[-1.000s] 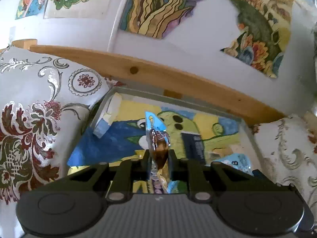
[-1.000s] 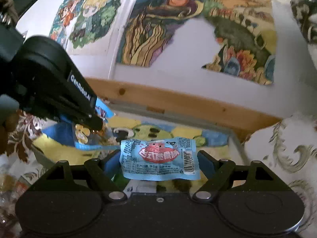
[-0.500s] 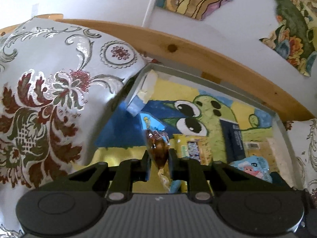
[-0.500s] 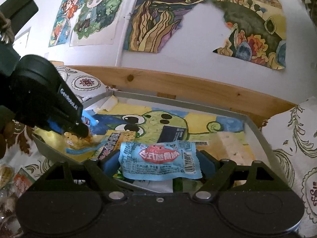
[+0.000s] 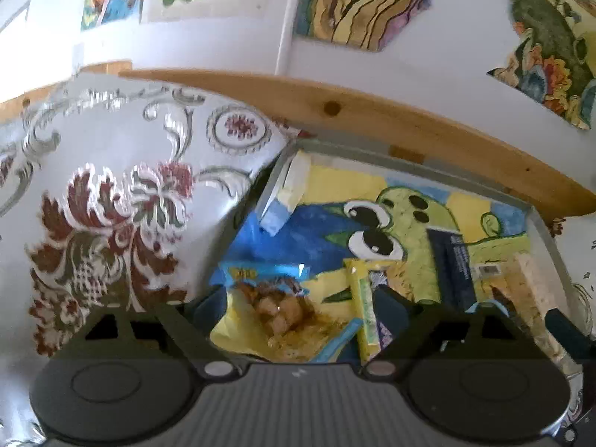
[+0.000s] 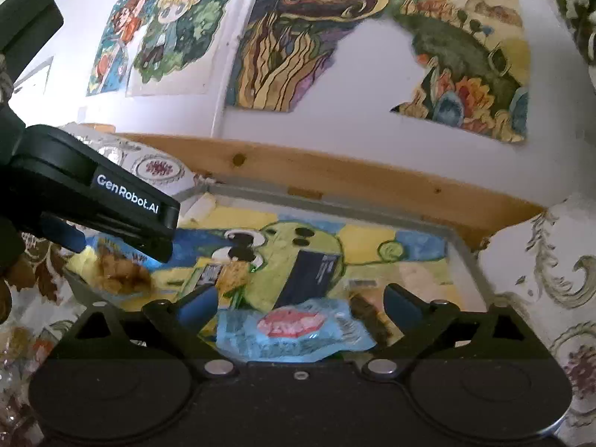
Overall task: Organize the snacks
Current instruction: 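Open both grippers to drop the packets into the grey tray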
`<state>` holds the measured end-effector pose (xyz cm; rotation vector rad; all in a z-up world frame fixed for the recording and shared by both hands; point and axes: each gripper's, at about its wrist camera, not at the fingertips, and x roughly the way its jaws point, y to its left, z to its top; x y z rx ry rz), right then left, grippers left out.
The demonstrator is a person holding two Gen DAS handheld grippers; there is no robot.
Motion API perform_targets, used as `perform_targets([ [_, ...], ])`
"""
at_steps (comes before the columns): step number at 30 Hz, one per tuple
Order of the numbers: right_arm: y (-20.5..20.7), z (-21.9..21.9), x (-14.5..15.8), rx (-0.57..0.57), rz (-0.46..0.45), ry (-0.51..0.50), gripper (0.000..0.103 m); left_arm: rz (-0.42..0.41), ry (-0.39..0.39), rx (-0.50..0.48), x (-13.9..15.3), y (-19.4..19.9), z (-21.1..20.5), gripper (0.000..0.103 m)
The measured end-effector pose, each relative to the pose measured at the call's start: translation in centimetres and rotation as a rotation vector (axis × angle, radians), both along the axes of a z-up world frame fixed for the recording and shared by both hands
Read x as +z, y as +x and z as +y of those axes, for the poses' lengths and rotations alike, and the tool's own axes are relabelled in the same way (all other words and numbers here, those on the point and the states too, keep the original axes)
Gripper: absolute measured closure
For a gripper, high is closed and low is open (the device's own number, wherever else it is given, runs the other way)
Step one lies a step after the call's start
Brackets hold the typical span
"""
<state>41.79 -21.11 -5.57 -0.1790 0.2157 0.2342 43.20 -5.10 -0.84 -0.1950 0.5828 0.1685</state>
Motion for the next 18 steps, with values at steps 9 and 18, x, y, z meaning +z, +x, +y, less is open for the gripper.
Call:
perform_targets([
  [9, -2.1, -1.8, 4.3, -0.056, -0.042, 0.056, 0.002, -0.09, -0.035, 0.029, 3.3, -2.8, 0.6, 0.002],
  [18, -6.2, -2.5, 9.6, -0.082, -0.093, 0.12, 0.001, -0.176, -0.035, 0.047, 7.0, -7.8, 1.7, 0.001],
])
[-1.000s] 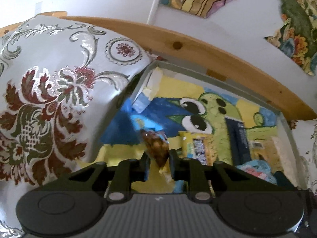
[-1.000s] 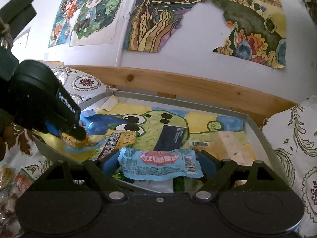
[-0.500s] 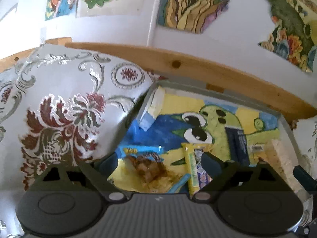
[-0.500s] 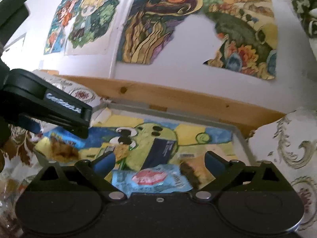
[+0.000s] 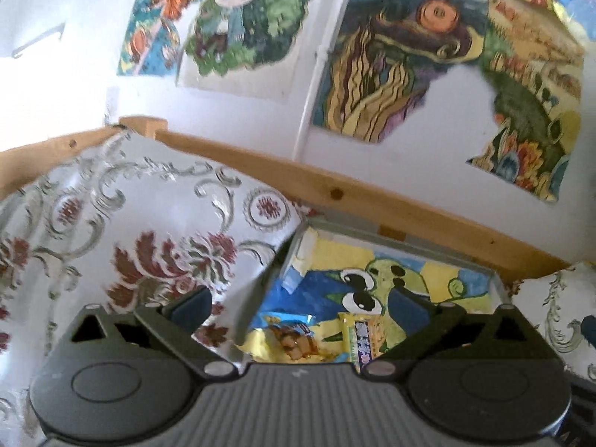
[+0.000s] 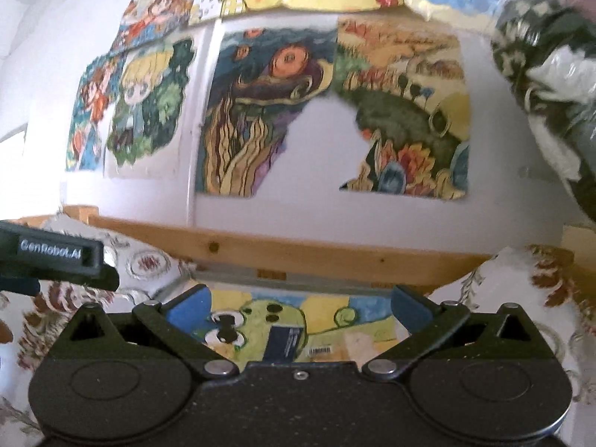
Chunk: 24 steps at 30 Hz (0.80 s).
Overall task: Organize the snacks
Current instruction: 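Open both grippers to drop the packets into the grey tray, then lift both tools away from the tray and move back over the snack pile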
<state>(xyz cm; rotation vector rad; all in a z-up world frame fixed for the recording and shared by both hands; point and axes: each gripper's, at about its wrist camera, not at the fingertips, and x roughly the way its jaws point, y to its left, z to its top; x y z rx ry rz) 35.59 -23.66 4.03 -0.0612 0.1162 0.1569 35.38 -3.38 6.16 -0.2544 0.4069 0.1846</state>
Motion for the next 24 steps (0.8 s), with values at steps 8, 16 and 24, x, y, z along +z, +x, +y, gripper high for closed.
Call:
perform_targets([
  [8, -4.5, 0.1, 2.3, -0.01, -0.017, 0.035, 0.001, -0.06, 0.006, 0.007, 1.4, -5.1, 1.0, 0.0],
  [16, -8.5, 0.2, 3.4, -0.023, -0.028, 0.07, 0.001, -0.074, 0.005, 0.016, 1.0, -9.2, 2.0, 0.0],
  [24, -12.8, 0.6, 2.8, -0.038, -0.032, 0.093, 0.001, -0.097, -0.007, 0.021, 0.0, -12.8, 2.8, 0.0],
])
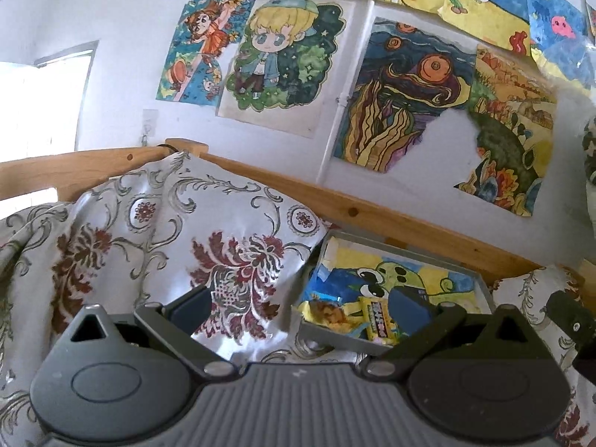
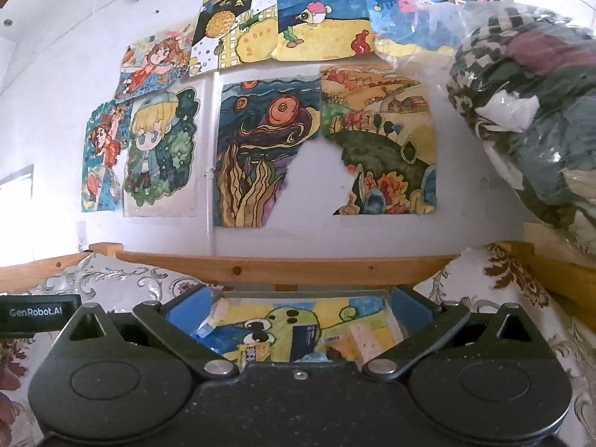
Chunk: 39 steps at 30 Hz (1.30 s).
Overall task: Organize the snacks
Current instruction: 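Lift both tools away from the tray and move back over the snack pile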
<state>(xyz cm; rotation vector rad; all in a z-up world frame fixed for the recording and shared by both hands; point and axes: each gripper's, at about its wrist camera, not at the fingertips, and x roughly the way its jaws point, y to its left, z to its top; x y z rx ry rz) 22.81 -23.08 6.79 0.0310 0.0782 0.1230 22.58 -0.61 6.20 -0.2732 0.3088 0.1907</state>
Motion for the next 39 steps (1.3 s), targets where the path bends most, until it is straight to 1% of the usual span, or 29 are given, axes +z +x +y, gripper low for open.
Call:
perform_targets([
  [7, -3.4, 0.4, -1.3, -0.034, -0.007, -0.008, 0.001, -0.016, 0.028, -0.017, -1.0, -3.2, -0.1, 0.0],
  [12, -5.2, 0.3, -2.4, -0.056, 0.022, -0.011, 0.001, -0.014, 0.049, -0.035, -2.0, -5.1, -0.1, 0.0],
  [16, -7.2, 0.3, -3.6, -0.059, 0.041, -0.024, 0.001, 0.001, 0.037, -0.042, -3.0, -6.6, 0.2, 0.0],
  [22, -9.4, 1.0, -5.2, -0.043, 0.09, -0.068, 0.001, 0.033, 0.0, -0.059, -4.9, -8.2, 0.6, 0.0],
  [26, -10.3, 1.3, -6.1, -0.035, 0.13, -0.075, 0.001, 0.063, 0.004, -0.069, -6.2, -9.1, 0.6, 0.0],
  [34, -10.6, 1.7, -7.8, -0.045, 0.246, -0.088, 0.001, 0.138, 0.01, -0.085, -8.4, -10.2, 0.7, 0.0],
  [39, -10.4, 1.9, -8.6, -0.051, 0.292, -0.103, 0.001, 0.16, 0.019, -0.093, -9.2, -10.5, 0.6, 0.0],
])
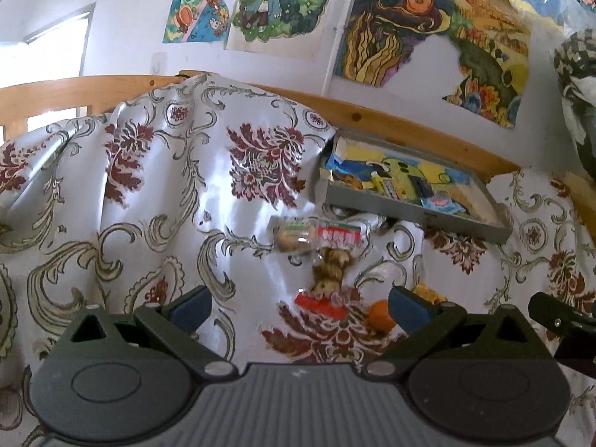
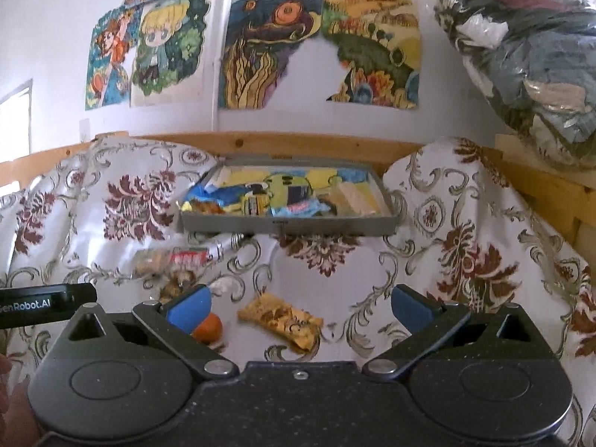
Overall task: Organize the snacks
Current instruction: 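Lift both tools away from the tray and move back over the snack pile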
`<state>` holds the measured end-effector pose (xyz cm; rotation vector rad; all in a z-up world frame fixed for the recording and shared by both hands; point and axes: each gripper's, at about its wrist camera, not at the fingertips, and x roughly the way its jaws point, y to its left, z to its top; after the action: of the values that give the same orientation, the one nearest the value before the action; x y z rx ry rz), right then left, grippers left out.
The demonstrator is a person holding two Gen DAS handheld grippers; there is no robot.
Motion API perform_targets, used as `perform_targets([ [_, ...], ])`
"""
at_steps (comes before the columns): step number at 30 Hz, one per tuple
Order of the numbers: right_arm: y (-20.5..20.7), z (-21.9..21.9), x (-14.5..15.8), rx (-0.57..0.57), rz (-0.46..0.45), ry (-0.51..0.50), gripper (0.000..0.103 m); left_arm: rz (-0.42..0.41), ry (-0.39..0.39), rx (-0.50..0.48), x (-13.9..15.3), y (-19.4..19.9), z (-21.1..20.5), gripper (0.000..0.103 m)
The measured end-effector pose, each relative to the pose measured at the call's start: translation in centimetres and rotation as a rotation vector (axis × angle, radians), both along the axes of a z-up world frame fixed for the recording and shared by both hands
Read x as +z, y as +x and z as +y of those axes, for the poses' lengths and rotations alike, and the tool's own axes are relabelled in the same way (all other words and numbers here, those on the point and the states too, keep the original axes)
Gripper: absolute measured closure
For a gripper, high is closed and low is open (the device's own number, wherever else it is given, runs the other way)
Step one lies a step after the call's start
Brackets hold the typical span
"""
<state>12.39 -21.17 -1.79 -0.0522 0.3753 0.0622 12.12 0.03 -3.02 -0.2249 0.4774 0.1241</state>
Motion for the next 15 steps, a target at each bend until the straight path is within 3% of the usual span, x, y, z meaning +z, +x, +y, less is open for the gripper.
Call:
perform_targets([
  [15, 0.8, 0.6, -1.2, 0.009, 0.074, -0.029, 0.001, 0.075, 0.012, -0.007, -1.0, 0.4, -0.2, 0.0],
])
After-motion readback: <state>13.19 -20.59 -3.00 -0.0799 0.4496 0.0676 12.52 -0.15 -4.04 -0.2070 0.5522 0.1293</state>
